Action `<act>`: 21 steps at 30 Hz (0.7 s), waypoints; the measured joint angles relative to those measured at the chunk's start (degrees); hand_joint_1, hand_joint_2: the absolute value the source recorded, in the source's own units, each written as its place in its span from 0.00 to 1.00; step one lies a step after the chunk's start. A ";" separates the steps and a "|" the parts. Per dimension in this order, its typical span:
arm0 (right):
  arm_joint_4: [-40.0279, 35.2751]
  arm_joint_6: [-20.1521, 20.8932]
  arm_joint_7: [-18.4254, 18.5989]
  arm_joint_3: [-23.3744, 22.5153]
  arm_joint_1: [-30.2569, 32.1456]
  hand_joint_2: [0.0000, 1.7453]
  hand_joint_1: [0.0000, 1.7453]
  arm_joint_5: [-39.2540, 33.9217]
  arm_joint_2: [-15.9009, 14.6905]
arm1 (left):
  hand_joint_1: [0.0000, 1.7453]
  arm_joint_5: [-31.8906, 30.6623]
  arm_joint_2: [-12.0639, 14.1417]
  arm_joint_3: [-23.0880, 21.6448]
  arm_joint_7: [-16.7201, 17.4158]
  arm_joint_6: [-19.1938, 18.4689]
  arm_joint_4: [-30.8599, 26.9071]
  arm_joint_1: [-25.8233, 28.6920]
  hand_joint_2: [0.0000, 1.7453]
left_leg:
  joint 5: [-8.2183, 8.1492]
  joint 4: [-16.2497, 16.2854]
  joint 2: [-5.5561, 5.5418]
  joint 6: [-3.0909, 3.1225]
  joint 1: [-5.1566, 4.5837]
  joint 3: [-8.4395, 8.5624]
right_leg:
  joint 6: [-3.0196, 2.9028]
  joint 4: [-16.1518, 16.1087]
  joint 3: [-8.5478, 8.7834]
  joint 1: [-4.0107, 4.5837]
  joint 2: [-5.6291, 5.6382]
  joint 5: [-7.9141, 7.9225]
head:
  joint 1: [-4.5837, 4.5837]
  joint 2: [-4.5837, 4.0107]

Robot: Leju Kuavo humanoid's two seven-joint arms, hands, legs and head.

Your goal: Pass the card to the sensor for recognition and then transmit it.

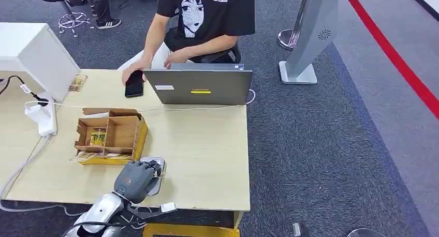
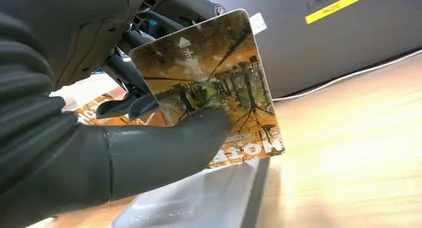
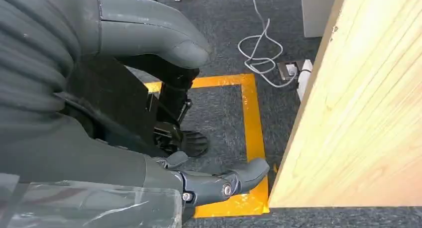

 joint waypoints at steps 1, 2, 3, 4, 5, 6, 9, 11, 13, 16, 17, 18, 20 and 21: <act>0.00 0.02 0.02 0.00 -0.01 1.00 0.00 0.00 0.00 | 1.00 -0.02 0.00 -0.09 0.00 -0.02 0.11 -0.06 1.00 | 0.00 0.00 0.00 0.00 0.00 0.00 | 0.00 0.00 0.00 0.00 0.00 0.00 | 0.00 -0.02; 0.00 0.02 0.02 0.00 0.00 1.00 0.00 0.00 0.00 | 1.00 -0.02 -0.02 -0.17 0.00 0.00 0.28 -0.13 1.00 | 0.00 0.00 0.00 0.00 0.00 0.00 | 0.00 0.00 0.00 0.00 0.00 0.00 | 0.00 0.00; 0.00 0.02 0.07 0.00 0.01 1.00 0.00 0.00 0.00 | 1.00 -0.02 -0.02 -0.28 0.00 -0.02 0.46 -0.27 1.00 | 0.00 0.00 0.00 0.00 0.00 0.00 | 0.00 0.00 0.00 0.00 0.00 0.00 | 0.00 0.00; 0.02 0.02 0.07 -0.02 0.00 1.00 0.00 0.02 0.00 | 1.00 -0.06 -0.02 -0.46 0.00 -0.06 0.78 -0.53 1.00 | 0.01 0.00 0.00 0.01 0.00 0.00 | 0.00 0.00 0.01 0.00 0.00 0.00 | 0.00 0.00; 0.00 0.04 0.09 -0.02 -0.02 1.00 0.00 0.07 0.00 | 1.00 -0.17 -0.02 -0.72 0.00 -0.09 1.16 -0.85 1.00 | 0.01 0.00 -0.01 0.01 0.00 0.01 | 0.00 0.00 0.02 0.00 -0.02 0.00 | 0.00 0.00; 0.02 0.04 0.18 -0.02 -0.03 1.00 0.00 0.18 0.00 | 1.00 -0.39 -0.02 -1.09 0.00 -0.07 1.55 -1.19 1.00 | 0.01 0.00 -0.02 0.01 0.00 0.02 | 0.00 0.00 0.03 0.00 -0.03 0.00 | 0.00 -0.02; 0.02 0.04 0.26 -0.02 -0.06 1.00 0.00 0.35 0.00 | 1.00 -1.03 -0.20 -2.20 0.13 1.29 2.77 -2.41 1.00 | 0.04 0.00 -0.02 0.04 0.00 0.03 | 0.01 0.00 0.04 0.00 -0.03 0.01 | 0.00 0.00; 0.00 0.04 0.33 -0.02 -0.09 1.00 0.00 0.57 0.00 | 1.00 -1.46 -0.57 -2.62 0.98 2.84 3.21 -3.31 1.00 | 0.06 0.00 -0.02 0.05 0.00 0.03 | 0.03 0.00 0.03 0.00 -0.03 0.03 | 0.00 0.00; 0.02 0.06 0.35 -0.02 -0.13 1.00 0.00 0.66 0.00 | 1.00 -2.12 -0.88 -2.75 1.77 4.53 3.30 -4.37 1.00 | 0.07 0.01 -0.02 0.06 0.00 0.02 | 0.05 0.00 0.03 0.00 -0.03 0.05 | 0.02 0.00; 0.02 0.07 0.39 -0.02 -0.23 1.00 0.00 0.85 0.00 | 1.00 -3.06 -1.22 -2.75 2.45 6.10 2.36 -6.20 1.00 | 0.07 0.01 -0.03 0.06 0.00 0.02 | 0.04 0.00 0.05 0.00 -0.04 0.06 | 0.00 0.00; 0.02 0.07 0.42 -0.02 -0.25 1.00 0.00 0.87 0.00 | 1.00 -3.19 -1.38 -2.75 2.51 6.16 2.16 -6.73 1.00 | 0.07 0.01 -0.03 0.06 0.00 0.02 | 0.04 0.00 0.05 0.00 -0.03 0.06 | 0.00 0.00; 0.02 0.11 0.42 -0.02 -0.28 1.00 0.00 0.96 0.00 | 1.00 -3.41 -1.49 -2.75 2.69 6.38 1.88 -7.12 1.00 | 0.07 0.01 -0.03 0.06 0.00 0.02 | 0.04 0.00 0.05 0.00 -0.03 0.06 | 0.02 0.00; 0.02 0.26 0.48 0.00 -0.29 1.00 0.00 1.20 0.02 | 1.00 -3.54 -1.55 -2.71 2.97 7.19 0.83 -7.80 1.00 | 0.07 0.01 -0.03 0.06 0.00 0.01 | 0.04 0.00 0.04 0.00 -0.03 0.06 | 0.02 0.00; 0.02 0.35 0.50 0.02 -0.30 1.00 0.00 1.29 0.02 | 1.00 -3.56 -1.55 -2.62 2.99 7.59 0.17 -8.31 1.00 | 0.07 0.01 -0.04 0.06 0.00 0.01 | 0.04 0.01 0.04 0.00 -0.04 0.06 | 0.00 -0.02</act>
